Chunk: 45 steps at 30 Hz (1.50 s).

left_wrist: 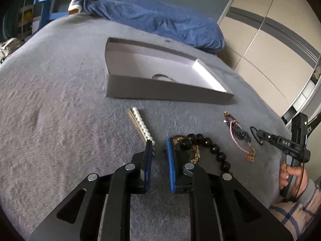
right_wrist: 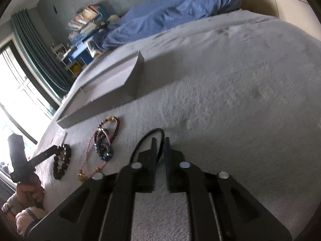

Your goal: Organize jewelry

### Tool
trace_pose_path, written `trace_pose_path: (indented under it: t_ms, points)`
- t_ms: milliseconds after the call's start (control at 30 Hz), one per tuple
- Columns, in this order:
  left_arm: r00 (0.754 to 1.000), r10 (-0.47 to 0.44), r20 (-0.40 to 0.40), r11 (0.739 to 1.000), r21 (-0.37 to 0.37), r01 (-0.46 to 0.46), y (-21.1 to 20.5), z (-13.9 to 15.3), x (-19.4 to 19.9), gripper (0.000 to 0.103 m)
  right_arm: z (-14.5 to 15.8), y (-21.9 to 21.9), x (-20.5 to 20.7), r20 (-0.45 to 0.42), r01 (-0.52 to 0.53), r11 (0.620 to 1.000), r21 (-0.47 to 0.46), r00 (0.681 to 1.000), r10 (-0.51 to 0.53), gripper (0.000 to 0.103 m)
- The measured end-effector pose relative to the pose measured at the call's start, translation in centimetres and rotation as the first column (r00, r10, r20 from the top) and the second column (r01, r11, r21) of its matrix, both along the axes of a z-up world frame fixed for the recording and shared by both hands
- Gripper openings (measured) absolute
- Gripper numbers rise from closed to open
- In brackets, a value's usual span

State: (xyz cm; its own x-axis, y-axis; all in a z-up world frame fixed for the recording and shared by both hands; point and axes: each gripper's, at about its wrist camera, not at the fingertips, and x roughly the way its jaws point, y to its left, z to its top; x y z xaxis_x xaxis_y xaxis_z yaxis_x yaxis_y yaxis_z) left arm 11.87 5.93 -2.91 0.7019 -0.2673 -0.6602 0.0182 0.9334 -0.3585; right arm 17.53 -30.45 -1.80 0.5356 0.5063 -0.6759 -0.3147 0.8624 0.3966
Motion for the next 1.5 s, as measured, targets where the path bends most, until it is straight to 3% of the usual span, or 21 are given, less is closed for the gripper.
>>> trace_pose_path:
  t_ms: [433,633,700,733,833,900,1233,1500]
  points:
    - [0.988,0.114,-0.106,0.993,0.033,-0.111,1.1,-0.2,3.6,0.021,-0.2,1.3,-0.1,-0.003,-0.051,0.997,-0.058,0.999,0.051,0.039]
    - [0.984,0.136,-0.119,0.988,0.088,-0.126,0.7,-0.5,4.3,0.019,-0.2,1.6,-0.1,-0.002,-0.061,0.995,-0.082,0.998,0.061,0.040]
    - [0.983,0.139,-0.116,0.987,0.097,-0.128,0.8,-0.4,4.2,0.013,-0.2,1.7,0.0,-0.002,-0.063,0.994,-0.090,0.998,0.063,0.036]
    - [0.983,0.143,-0.113,0.987,0.095,-0.133,0.9,-0.4,4.1,0.009,-0.2,1.8,0.0,-0.003,-0.063,0.994,-0.089,0.998,0.063,0.027]
    - [0.986,0.142,-0.093,0.988,0.082,-0.134,1.2,-0.1,3.4,0.008,-0.1,1.7,-0.2,0.003,-0.075,0.994,-0.076,0.997,0.075,0.009]
    - [0.988,0.134,-0.077,0.988,0.086,-0.127,1.0,0.2,2.7,0.008,0.1,1.7,-0.4,0.022,-0.090,0.994,-0.067,0.996,0.092,0.004]
    - [0.996,0.063,0.067,0.995,0.067,-0.067,0.6,4.1,-0.7,0.008,2.7,1.0,-0.9,0.093,-0.118,0.991,0.060,0.989,0.112,0.004]
    - [0.991,0.044,0.126,0.996,0.075,-0.054,-0.3,7.2,0.8,0.008,6.0,2.5,0.4,0.137,-0.151,0.982,0.113,0.981,0.135,0.004]
